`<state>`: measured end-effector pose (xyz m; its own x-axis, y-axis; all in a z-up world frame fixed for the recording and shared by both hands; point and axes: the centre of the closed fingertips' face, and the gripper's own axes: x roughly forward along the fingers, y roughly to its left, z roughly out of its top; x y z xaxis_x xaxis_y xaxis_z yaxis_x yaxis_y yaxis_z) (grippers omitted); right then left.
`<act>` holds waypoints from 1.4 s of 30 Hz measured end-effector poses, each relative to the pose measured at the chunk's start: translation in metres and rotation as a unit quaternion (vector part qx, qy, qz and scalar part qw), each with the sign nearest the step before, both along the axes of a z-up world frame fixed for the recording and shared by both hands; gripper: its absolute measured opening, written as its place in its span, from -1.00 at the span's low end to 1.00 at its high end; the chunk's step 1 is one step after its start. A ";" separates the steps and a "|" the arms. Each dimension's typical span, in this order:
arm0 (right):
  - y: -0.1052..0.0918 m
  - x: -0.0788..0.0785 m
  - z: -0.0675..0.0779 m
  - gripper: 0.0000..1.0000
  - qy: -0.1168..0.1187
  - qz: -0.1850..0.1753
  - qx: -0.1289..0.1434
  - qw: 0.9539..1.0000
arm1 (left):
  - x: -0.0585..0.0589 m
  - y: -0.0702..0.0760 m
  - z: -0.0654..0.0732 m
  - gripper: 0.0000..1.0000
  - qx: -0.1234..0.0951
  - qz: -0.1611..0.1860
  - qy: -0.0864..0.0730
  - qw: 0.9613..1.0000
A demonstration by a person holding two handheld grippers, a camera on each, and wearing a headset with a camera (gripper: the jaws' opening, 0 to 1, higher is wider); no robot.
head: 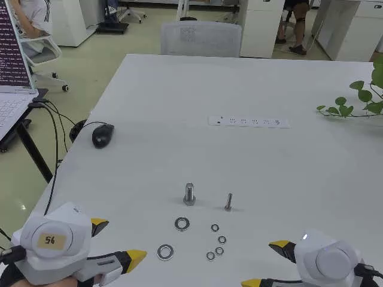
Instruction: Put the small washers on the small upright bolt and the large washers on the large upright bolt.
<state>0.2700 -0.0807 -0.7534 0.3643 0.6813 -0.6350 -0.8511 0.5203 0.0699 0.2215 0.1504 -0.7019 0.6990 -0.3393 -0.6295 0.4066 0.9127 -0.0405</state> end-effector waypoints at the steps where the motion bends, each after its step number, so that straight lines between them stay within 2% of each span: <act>1: 0.000 0.000 0.000 0.25 0.000 0.000 0.000 1.000 | 0.000 0.000 0.000 0.20 0.000 -0.001 0.001 1.000; 7: -0.001 0.002 0.002 0.25 0.000 -0.002 0.005 1.000 | 0.004 0.000 0.000 0.21 -0.003 -0.004 0.003 1.000; 11: 0.000 0.003 0.002 0.25 0.001 -0.002 0.005 1.000 | 0.008 0.001 0.006 0.21 -0.024 0.015 -0.004 1.000; 25: 0.002 0.002 0.000 0.22 0.006 0.003 0.003 1.000 | 0.009 0.001 0.010 0.21 -0.019 0.017 -0.004 1.000; 42: 0.002 0.006 0.004 0.22 0.006 -0.006 0.017 1.000 | 0.009 -0.003 0.011 0.21 -0.022 0.025 -0.009 0.999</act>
